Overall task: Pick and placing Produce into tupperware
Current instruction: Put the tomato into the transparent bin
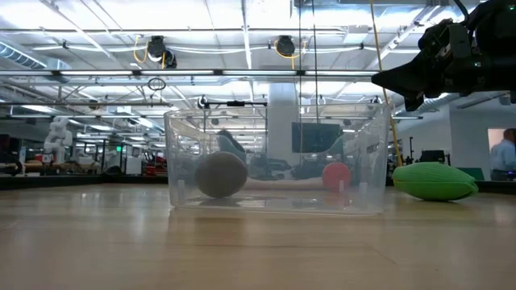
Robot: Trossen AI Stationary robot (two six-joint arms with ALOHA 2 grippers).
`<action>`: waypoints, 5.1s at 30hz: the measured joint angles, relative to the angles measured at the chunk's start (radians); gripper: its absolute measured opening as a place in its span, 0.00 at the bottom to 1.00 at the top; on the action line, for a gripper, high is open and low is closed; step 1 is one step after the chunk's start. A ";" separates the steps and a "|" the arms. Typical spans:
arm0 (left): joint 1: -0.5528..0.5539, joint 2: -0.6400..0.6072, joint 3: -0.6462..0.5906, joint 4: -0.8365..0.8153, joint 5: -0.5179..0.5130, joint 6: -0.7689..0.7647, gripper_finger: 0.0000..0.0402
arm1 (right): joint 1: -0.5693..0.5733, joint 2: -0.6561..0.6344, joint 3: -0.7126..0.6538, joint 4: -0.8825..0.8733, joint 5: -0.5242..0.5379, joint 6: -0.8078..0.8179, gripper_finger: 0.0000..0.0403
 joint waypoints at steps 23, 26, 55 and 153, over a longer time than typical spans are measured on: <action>0.001 -0.241 -0.443 0.281 -0.009 -0.233 0.00 | 0.000 0.000 0.000 -0.012 0.000 0.000 0.00; 0.001 -0.240 -0.515 0.342 0.028 -0.221 0.00 | 0.000 0.000 0.000 -0.012 -0.001 0.000 0.00; -0.008 -0.397 -1.147 0.938 0.313 -0.046 0.00 | 0.000 0.000 0.000 -0.038 -0.001 -0.021 0.00; -0.003 -0.395 -1.339 0.954 0.199 -0.057 0.07 | -0.326 1.206 1.174 -1.346 -0.236 -0.866 0.84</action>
